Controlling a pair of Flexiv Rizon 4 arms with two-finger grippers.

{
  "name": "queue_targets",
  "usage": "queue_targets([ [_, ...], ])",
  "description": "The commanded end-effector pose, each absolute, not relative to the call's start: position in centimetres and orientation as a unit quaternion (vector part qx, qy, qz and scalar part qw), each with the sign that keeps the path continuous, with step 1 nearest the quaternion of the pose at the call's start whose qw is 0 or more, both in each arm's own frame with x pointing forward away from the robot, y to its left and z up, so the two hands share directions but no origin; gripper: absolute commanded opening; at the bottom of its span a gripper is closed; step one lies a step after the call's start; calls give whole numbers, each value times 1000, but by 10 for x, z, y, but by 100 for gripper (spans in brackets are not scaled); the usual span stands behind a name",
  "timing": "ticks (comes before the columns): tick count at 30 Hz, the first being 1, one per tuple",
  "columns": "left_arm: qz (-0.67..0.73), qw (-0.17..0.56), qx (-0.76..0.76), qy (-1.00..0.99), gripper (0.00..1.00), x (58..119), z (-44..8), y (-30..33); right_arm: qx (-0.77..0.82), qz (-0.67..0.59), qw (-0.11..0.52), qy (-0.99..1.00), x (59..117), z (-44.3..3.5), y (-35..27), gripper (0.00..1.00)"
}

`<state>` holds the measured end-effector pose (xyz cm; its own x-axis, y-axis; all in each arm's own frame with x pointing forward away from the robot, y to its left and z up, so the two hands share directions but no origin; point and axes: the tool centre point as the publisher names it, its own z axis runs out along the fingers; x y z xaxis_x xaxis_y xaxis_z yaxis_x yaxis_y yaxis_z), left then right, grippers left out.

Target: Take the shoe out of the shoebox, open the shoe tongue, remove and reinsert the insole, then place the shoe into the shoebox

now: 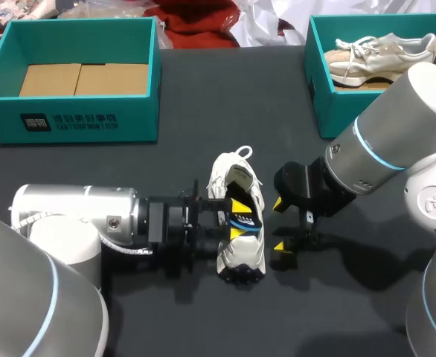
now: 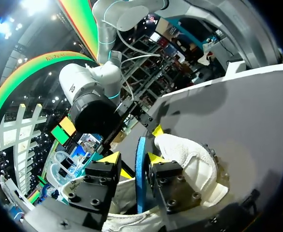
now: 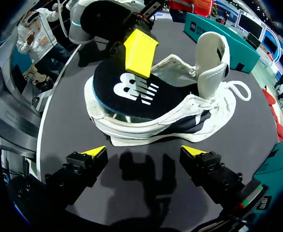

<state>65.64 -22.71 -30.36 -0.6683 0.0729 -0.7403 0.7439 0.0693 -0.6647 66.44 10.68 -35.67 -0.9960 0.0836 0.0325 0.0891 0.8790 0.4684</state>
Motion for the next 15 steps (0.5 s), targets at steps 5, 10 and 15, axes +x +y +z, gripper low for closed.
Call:
queue_targets([
  [5,-600,269,306,688,0,650,-291,-222,-45,-242,4,-969,663,-357,107,100],
  [10,-597,261,315,690,0,654,-302,-227,-45,-242,4,-969,663,-357,107,100],
  [15,-586,268,340,685,0,661,-316,-230,-45,-242,4,-969,663,-357,107,100],
])
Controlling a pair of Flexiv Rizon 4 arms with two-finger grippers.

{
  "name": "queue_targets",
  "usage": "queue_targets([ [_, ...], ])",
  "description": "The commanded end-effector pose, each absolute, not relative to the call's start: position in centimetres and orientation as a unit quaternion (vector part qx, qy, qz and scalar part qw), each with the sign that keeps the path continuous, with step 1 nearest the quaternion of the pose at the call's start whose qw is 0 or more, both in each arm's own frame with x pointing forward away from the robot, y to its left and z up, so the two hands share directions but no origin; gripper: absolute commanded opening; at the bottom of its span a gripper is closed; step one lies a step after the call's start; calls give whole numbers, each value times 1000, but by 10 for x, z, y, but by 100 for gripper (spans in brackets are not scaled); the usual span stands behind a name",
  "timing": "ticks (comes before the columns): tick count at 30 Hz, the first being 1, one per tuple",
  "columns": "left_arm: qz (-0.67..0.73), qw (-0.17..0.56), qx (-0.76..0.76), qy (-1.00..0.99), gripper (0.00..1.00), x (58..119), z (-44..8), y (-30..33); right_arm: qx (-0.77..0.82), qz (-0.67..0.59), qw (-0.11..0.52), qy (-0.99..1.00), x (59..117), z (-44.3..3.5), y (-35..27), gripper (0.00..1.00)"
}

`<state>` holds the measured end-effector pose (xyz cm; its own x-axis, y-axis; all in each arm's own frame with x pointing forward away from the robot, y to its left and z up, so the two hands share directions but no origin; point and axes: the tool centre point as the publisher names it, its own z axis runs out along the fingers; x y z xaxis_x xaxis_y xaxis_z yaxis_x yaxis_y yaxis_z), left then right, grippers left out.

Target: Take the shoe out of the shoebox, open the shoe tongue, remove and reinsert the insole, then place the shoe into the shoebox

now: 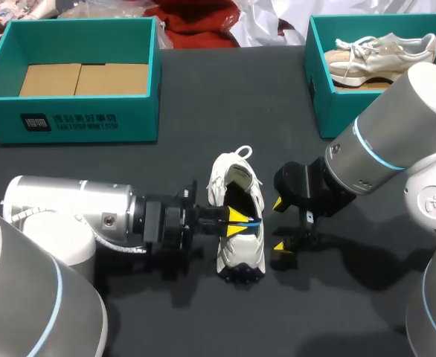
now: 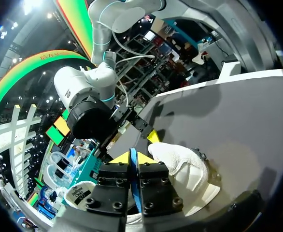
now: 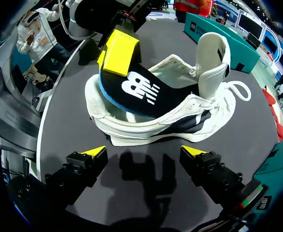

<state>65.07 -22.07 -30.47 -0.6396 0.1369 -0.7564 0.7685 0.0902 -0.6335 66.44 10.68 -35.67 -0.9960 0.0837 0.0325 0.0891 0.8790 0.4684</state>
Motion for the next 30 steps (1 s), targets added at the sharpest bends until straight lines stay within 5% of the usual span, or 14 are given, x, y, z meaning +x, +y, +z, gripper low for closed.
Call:
queue_targets([
  [1,-580,272,343,686,0,662,-318,-230,-45,-242,4,-969,663,-357,107,100],
  [14,-563,278,323,709,0,668,-324,-222,-45,-242,4,-969,663,-357,107,100],
  [17,-577,264,304,711,27,662,-316,-219,-45,-242,4,-969,663,-357,107,100],
  [19,-581,258,297,713,33,659,-311,-219,-45,-242,4,-969,663,-357,107,100],
  [26,-577,249,297,719,27,654,-298,-220,-45,-242,4,-969,663,-357,107,100],
  [30,-574,237,300,724,0,655,-302,-223,-45,-242,4,-969,663,-357,107,100],
])
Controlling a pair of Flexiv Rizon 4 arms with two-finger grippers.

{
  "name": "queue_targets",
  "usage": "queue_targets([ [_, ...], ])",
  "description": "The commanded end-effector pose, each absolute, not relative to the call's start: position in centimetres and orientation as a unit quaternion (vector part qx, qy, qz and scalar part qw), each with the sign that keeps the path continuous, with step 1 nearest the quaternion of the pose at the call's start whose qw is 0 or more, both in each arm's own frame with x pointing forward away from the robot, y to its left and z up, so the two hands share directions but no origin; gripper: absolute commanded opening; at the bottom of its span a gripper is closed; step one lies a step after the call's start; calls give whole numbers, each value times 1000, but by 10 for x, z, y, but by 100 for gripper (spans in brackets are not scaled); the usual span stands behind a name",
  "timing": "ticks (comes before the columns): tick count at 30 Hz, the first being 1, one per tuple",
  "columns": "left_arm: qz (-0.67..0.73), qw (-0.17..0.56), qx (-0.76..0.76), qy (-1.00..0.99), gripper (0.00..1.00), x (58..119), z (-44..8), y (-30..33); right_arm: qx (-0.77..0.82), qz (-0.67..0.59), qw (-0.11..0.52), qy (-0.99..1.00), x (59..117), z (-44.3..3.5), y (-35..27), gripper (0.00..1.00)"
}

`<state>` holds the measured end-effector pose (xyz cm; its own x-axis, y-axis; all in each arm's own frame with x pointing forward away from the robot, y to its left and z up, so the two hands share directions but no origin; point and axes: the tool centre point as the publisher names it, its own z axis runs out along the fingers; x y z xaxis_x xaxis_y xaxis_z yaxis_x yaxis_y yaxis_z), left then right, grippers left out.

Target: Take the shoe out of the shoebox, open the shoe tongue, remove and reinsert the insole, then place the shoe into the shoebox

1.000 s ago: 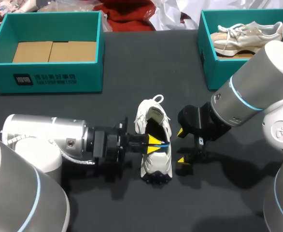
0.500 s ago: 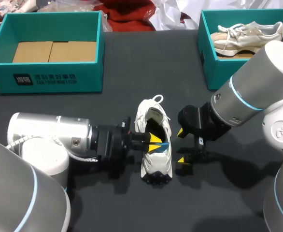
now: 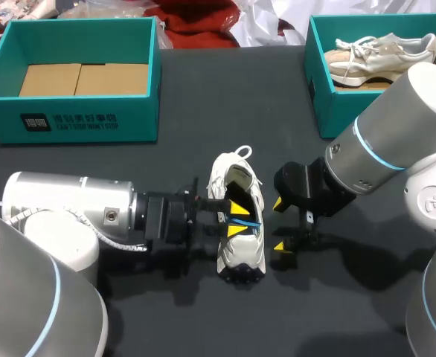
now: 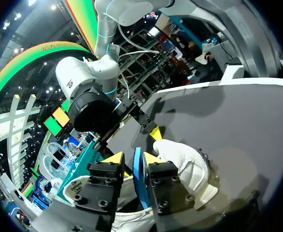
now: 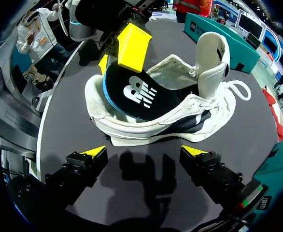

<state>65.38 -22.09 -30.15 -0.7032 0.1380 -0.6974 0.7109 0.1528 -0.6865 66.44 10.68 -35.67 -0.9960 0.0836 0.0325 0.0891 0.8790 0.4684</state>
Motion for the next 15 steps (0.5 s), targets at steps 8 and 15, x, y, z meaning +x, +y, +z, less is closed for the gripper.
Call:
queue_targets([
  [8,-546,234,325,736,0,661,-327,-230,-45,-242,4,-969,663,-357,107,100],
  [15,-524,241,319,752,0,665,-330,-224,-45,-242,4,-969,663,-357,107,100],
])
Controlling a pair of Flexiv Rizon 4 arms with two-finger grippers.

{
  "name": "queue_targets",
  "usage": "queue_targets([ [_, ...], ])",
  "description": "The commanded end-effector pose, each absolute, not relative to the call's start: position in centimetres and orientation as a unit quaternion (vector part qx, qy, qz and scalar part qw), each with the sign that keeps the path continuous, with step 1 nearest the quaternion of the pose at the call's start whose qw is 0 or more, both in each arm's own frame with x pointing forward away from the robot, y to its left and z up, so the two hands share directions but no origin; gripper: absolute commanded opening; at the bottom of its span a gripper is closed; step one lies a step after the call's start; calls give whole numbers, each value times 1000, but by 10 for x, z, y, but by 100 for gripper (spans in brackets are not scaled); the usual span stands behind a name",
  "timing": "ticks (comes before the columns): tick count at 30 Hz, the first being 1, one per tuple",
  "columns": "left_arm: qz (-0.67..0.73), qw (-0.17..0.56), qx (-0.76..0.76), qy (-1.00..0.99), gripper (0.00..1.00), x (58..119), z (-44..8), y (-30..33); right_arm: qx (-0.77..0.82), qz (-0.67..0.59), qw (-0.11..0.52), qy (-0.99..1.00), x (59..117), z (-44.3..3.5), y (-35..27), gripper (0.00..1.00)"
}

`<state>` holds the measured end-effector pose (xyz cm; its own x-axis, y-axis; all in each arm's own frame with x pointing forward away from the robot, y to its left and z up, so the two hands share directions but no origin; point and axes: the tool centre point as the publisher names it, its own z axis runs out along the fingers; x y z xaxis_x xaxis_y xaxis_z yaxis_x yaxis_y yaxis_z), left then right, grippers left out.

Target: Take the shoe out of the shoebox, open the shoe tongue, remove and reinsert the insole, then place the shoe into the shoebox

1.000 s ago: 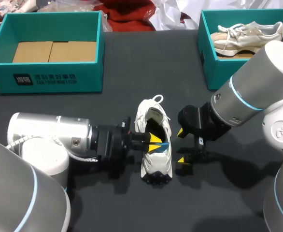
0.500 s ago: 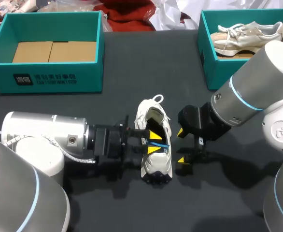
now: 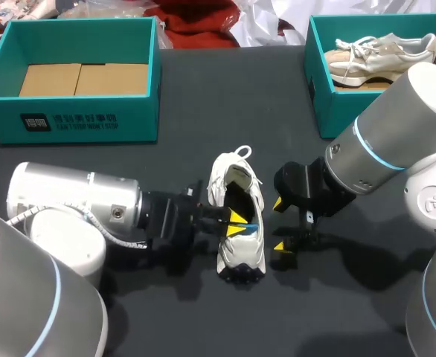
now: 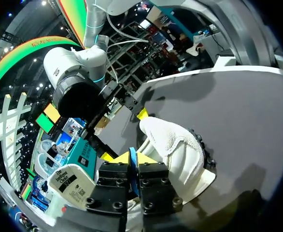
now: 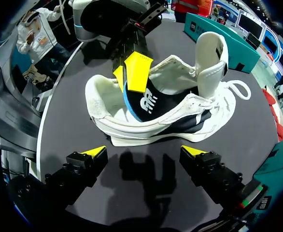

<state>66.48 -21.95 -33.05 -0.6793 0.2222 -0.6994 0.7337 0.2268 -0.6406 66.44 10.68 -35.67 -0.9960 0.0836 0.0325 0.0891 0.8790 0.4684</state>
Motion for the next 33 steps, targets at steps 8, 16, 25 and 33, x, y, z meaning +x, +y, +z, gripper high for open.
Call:
queue_targets([
  [8,-544,227,302,749,31,661,-308,-210,-45,-242,4,-969,663,-357,107,100],
  [16,-565,186,304,744,35,654,-287,-202,-45,-242,4,-969,663,-357,107,100],
  [25,-567,146,321,745,38,654,-274,-197,-45,-242,4,-969,663,-357,107,100],
  [33,-558,138,336,746,35,663,-258,-187,-45,-242,4,-969,663,-357,107,100],
])
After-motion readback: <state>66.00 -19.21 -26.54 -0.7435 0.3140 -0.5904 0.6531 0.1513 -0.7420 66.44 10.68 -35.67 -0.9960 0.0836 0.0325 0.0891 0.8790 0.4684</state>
